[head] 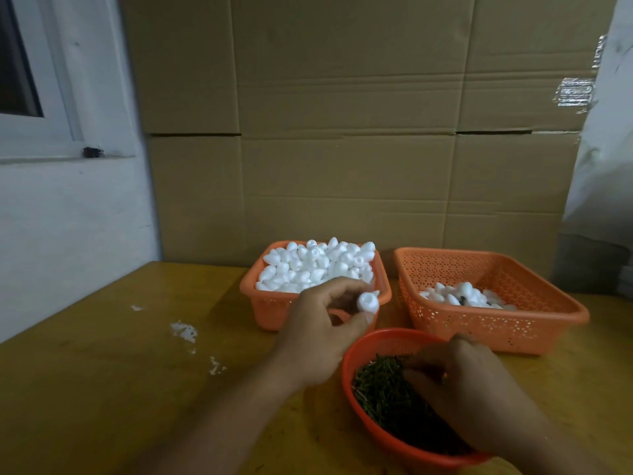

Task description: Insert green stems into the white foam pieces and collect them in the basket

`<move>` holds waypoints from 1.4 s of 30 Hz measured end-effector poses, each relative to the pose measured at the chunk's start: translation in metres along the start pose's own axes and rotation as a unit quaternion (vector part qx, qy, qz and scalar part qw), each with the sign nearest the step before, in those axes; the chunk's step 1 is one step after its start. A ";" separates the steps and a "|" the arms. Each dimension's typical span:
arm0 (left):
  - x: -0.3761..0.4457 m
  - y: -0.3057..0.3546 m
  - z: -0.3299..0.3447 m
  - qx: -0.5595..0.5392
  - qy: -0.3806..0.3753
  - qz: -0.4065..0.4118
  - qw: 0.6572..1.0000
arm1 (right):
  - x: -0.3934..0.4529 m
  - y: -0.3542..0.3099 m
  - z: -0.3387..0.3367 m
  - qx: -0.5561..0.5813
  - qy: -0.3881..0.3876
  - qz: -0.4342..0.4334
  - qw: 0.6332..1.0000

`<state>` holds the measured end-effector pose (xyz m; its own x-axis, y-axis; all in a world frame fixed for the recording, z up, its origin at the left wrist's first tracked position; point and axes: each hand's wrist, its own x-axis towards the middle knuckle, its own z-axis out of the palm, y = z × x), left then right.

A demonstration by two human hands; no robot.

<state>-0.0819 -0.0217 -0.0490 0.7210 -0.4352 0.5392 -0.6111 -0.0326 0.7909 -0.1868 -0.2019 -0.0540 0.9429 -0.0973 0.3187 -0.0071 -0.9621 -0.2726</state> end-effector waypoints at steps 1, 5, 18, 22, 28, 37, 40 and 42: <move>-0.005 -0.001 0.002 -0.008 -0.002 0.001 1.000 | 0.001 0.001 0.001 -0.009 -0.017 0.003 1.000; -0.018 -0.004 0.010 -0.001 -0.012 0.025 1.000 | 0.005 0.001 0.004 -0.056 -0.088 0.017 0.994; -0.032 -0.006 0.017 -0.068 -0.088 0.004 0.994 | 0.010 -0.009 0.009 -0.094 -0.159 0.009 0.983; -0.032 -0.006 0.019 -0.086 -0.080 -0.010 0.993 | 0.007 -0.010 0.008 -0.089 -0.139 0.024 0.986; -0.031 -0.004 0.018 -0.148 -0.043 -0.074 0.985 | 0.007 -0.007 0.007 -0.061 -0.121 0.023 0.991; -0.029 0.007 0.014 -0.324 -0.033 -0.153 0.933 | 0.005 -0.007 -0.001 0.033 -0.034 0.007 0.999; -0.028 0.009 0.014 -0.358 -0.038 -0.176 0.916 | 0.004 -0.008 -0.002 0.059 -0.005 0.005 0.998; -0.028 0.009 0.013 -0.373 -0.039 -0.189 0.907 | 0.004 -0.008 -0.001 0.071 -0.002 0.000 0.997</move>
<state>-0.1121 -0.0213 -0.0605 0.7895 -0.5835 0.1903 0.0872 0.4136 0.9063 -0.1830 -0.1945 -0.0492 0.9444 -0.0967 0.3143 0.0389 -0.9162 -0.3988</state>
